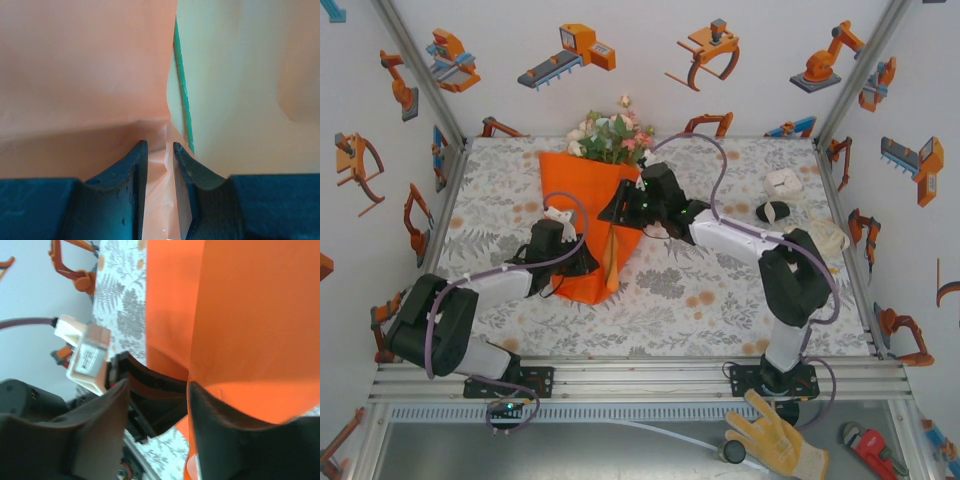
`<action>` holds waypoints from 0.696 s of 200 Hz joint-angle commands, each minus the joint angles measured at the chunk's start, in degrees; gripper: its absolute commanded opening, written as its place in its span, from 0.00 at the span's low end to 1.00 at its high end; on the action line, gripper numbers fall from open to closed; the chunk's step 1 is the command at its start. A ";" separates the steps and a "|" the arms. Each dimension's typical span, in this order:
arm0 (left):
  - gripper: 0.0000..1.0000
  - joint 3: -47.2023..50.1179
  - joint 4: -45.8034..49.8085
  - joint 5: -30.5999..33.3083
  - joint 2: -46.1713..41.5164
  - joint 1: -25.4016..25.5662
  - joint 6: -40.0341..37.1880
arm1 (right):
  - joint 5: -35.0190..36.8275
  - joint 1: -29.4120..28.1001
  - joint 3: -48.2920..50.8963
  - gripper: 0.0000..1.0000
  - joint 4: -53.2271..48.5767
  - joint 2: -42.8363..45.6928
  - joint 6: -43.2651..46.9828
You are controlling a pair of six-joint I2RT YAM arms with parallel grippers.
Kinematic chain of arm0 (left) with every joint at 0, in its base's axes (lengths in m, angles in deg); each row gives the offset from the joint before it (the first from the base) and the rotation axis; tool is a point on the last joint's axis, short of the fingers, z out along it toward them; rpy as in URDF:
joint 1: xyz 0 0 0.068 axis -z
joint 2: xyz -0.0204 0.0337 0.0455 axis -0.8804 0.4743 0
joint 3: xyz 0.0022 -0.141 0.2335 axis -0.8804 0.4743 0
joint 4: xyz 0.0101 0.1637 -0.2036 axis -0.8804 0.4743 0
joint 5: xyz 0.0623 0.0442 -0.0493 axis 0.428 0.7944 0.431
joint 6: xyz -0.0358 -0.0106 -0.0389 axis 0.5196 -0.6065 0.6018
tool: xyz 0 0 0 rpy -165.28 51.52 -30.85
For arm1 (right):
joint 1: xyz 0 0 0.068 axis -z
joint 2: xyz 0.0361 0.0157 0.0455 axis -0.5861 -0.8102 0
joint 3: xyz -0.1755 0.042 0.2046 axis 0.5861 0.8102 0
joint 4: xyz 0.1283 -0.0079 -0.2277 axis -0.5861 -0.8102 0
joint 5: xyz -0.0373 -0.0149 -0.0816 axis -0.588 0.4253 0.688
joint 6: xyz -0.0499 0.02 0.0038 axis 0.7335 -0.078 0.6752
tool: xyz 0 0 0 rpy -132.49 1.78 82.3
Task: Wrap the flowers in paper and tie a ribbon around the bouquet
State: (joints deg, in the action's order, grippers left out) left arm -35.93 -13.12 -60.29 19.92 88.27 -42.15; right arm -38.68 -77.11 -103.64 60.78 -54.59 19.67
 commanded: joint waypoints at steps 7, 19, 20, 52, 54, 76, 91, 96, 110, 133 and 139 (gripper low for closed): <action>0.31 1.19 -1.00 -0.76 1.02 0.22 0.29 | -1.80 -1.08 -6.23 0.39 -3.19 -3.25 0.61; 0.31 1.59 -0.78 0.04 0.76 0.12 0.33 | -0.03 -1.17 -5.32 0.43 -2.91 -2.00 1.16; 0.31 1.62 -0.80 0.10 0.76 0.08 0.31 | 0.09 -1.20 -5.31 0.43 -2.97 -1.91 1.24; 0.31 2.41 -0.98 0.56 1.02 0.03 -0.30 | 4.07 -1.57 -7.48 0.47 -9.03 2.88 8.95; 0.31 2.52 -1.17 0.42 0.97 -0.01 -0.30 | 4.29 -1.57 -7.44 0.47 -8.88 3.07 8.90; 0.31 4.16 -4.63 -1.63 0.60 0.13 0.09 | 5.08 -1.42 -10.02 0.47 -9.38 0.18 8.58; 0.31 4.55 -5.46 -2.28 0.92 0.12 0.04 | 4.52 -0.59 -13.44 0.47 -9.82 -5.62 7.79; 0.31 4.55 -5.38 -2.29 1.14 0.09 -0.09 | 3.41 -0.16 -14.52 0.46 -9.15 -7.53 6.87; 0.31 4.96 -5.38 -2.22 1.17 0.03 -0.23 | -1.01 0.74 -18.67 0.44 -6.66 -13.52 4.83; 0.31 6.08 -6.60 -2.96 1.03 0.00 -0.24 | -6.01 0.67 -26.29 0.42 -6.67 -21.89 4.23; 0.31 6.20 -6.86 -3.01 1.00 0.00 -0.28 | -6.85 0.64 -28.09 0.42 -7.21 -23.94 4.04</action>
State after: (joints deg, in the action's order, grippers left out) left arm -31.76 -20.75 -61.56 20.16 88.27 -42.13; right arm -39.84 -76.68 -126.55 54.90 -70.83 25.20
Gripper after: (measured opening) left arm 0.312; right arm 0.426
